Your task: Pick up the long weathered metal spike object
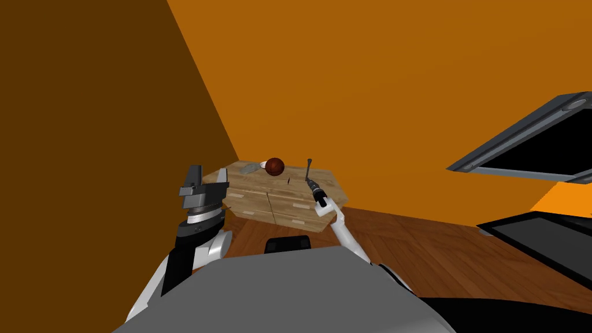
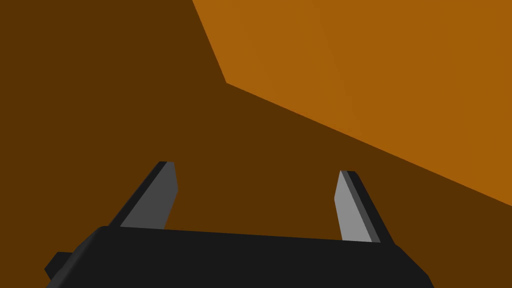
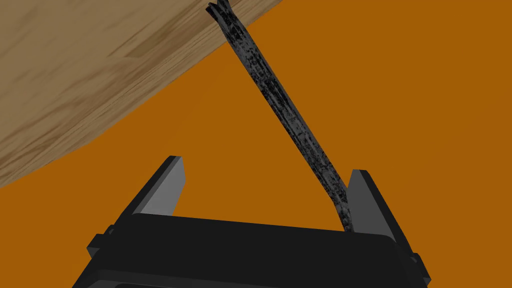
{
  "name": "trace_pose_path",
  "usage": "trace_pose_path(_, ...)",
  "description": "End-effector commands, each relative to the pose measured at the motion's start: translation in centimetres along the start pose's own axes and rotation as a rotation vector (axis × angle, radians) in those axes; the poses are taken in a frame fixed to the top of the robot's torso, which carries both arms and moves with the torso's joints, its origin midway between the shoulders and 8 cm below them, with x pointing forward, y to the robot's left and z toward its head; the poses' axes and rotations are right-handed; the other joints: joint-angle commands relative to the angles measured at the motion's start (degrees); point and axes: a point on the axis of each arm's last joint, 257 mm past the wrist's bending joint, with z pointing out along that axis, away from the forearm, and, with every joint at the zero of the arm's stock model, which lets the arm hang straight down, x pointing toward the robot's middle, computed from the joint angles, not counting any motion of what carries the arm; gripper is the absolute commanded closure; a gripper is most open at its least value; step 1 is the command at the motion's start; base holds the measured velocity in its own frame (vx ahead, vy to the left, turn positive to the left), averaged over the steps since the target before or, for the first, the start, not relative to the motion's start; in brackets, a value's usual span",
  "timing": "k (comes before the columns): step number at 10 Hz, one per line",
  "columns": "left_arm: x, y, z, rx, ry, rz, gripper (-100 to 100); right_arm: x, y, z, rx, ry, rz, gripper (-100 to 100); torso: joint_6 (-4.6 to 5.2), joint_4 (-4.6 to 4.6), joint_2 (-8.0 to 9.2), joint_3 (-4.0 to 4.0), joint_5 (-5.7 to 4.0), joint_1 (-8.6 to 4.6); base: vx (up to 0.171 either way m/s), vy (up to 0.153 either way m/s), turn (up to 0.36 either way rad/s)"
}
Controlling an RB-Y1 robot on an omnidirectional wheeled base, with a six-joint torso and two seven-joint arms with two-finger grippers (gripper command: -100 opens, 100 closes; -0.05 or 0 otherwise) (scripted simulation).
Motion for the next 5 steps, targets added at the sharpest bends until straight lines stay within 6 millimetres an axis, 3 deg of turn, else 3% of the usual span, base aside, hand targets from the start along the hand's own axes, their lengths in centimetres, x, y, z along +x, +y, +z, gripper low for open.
trace_pose_path(1, 0.0, 0.0, 0.0, 0.000, 0.000, 0.000, 0, 0.1, -1.3, 0.7, 0.043, 0.013, -0.049, -100, 0.00, 0.00, 0.00, 0.00, 0.00, 0.00, 0.040, 0.144, -0.100)
trace_pose_path(3, 0.0, 0.0, 0.0, 0.000, 0.000, 0.000, 0, 0.0, -2.5, 1.3, 0.080, 0.021, -0.091, -100, 0.02, -0.02, -0.10, -0.05, 0.05, 0.28, 0.064, 0.195, -0.121)
trace_pose_path(5, 0.0, 0.0, 0.0, 0.000, 0.000, 0.000, 0, -0.9, -5.0, 2.3, 0.153, 0.025, -0.172, -100, 0.01, -0.02, -0.11, -0.06, 0.02, 0.10, 0.057, 0.183, -0.138)
